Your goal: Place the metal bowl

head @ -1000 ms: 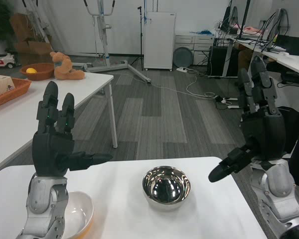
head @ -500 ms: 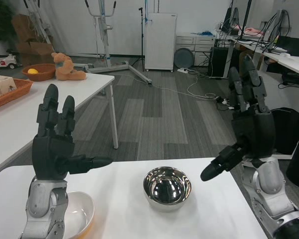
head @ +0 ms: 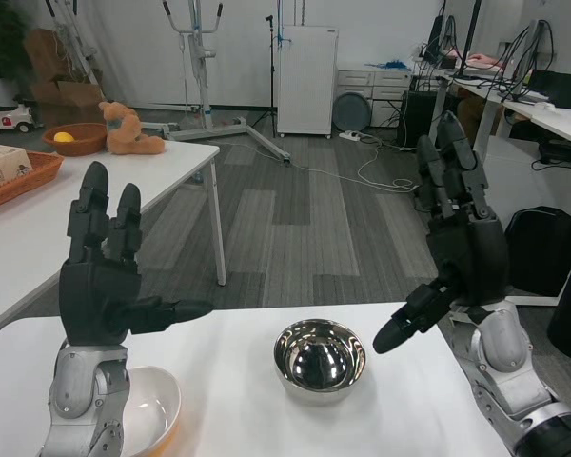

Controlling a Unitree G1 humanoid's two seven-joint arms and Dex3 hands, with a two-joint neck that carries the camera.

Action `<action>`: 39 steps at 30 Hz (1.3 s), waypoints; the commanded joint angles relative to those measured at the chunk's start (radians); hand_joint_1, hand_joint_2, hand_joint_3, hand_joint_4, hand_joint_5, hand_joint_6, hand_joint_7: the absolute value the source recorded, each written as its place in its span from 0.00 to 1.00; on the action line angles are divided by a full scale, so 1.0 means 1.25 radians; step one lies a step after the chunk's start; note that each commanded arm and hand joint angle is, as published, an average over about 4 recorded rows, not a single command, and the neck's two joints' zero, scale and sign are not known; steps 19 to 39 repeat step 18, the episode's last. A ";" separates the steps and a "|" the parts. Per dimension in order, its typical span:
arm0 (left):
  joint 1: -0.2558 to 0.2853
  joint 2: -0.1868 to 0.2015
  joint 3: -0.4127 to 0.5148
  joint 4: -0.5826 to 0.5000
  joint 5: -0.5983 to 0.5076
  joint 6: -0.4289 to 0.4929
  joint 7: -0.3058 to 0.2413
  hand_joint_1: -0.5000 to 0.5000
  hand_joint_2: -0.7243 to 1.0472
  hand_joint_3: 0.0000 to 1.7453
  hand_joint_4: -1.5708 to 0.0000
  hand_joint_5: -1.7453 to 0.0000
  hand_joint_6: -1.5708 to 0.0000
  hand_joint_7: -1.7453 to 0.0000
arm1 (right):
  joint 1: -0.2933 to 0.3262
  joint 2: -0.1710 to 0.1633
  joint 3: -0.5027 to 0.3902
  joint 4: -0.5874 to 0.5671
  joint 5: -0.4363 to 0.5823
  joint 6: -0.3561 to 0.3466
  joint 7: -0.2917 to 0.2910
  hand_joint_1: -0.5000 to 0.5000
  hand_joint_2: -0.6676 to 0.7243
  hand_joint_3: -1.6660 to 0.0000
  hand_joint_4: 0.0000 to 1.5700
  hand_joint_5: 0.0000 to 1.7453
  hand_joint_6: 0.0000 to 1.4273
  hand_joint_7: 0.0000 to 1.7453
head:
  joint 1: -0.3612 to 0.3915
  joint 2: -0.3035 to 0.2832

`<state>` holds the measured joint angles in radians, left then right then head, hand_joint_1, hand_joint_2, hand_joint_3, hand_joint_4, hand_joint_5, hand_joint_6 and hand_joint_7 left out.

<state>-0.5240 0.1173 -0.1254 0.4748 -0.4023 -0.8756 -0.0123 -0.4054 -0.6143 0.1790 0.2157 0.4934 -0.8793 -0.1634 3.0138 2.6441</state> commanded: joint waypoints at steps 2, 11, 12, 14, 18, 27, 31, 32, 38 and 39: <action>0.010 -0.001 0.005 -0.006 -0.001 -0.010 0.000 0.00 0.55 0.00 1.00 0.88 0.98 0.96 | -0.014 -0.001 0.000 0.008 0.002 -0.002 -0.001 0.12 0.86 0.95 0.00 0.00 0.00 0.00 | 0.000 -0.003; 0.007 -0.001 0.005 -0.002 -0.001 -0.010 0.000 0.00 0.55 0.00 1.00 0.88 0.98 0.96 | -0.014 -0.001 0.002 0.016 0.005 -0.003 0.000 0.12 0.83 0.95 0.00 0.00 0.00 0.00 | 0.001 -0.012; 0.007 -0.001 0.005 -0.002 -0.001 -0.010 0.000 0.00 0.55 0.00 1.00 0.88 0.98 0.96 | -0.014 -0.001 0.002 0.017 0.005 -0.004 0.000 0.12 0.83 0.95 0.00 0.00 0.00 0.00 | 0.002 -0.012; 0.007 -0.001 0.005 -0.002 -0.001 -0.010 0.000 0.00 0.55 0.00 1.00 0.88 0.98 0.96 | -0.014 -0.001 0.002 0.019 0.006 -0.004 0.001 0.12 0.83 0.95 0.00 0.00 0.00 0.00 | 0.002 -0.012; 0.006 -0.001 0.005 -0.001 0.000 -0.010 0.000 0.00 0.55 0.00 1.00 0.88 0.98 0.96 | -0.014 -0.001 0.004 0.025 0.011 -0.006 0.001 0.12 0.82 0.95 0.00 0.00 0.00 0.00 | 0.006 -0.008; 0.006 -0.001 0.005 -0.001 0.000 -0.010 0.000 0.00 0.55 0.00 1.00 0.88 0.98 0.96 | -0.014 -0.001 0.004 0.025 0.011 -0.006 0.001 0.12 0.82 0.95 0.00 0.00 0.00 0.00 | 0.006 -0.008; 0.006 -0.001 0.005 -0.001 0.000 -0.010 0.000 0.00 0.55 0.00 1.00 0.88 0.98 0.96 | -0.014 -0.001 0.004 0.025 0.011 -0.006 0.001 0.12 0.82 0.95 0.00 0.00 0.00 0.00 | 0.006 -0.008; 0.006 -0.001 0.005 -0.001 0.000 -0.010 0.000 0.00 0.55 0.00 1.00 0.88 0.98 0.96 | -0.014 -0.001 0.004 0.025 0.011 -0.006 0.001 0.12 0.82 0.95 0.00 0.00 0.00 0.00 | 0.006 -0.008; 0.006 -0.001 0.005 -0.001 0.000 -0.010 0.000 0.00 0.55 0.00 1.00 0.88 0.98 0.96 | -0.014 -0.001 0.004 0.025 0.011 -0.006 0.001 0.12 0.82 0.95 0.00 0.00 0.00 0.00 | 0.006 -0.008; 0.006 -0.001 0.005 -0.001 0.000 -0.010 0.000 0.00 0.55 0.00 1.00 0.88 0.98 0.96 | -0.014 -0.001 0.004 0.025 0.011 -0.006 0.001 0.12 0.82 0.95 0.00 0.00 0.00 0.00 | 0.006 -0.008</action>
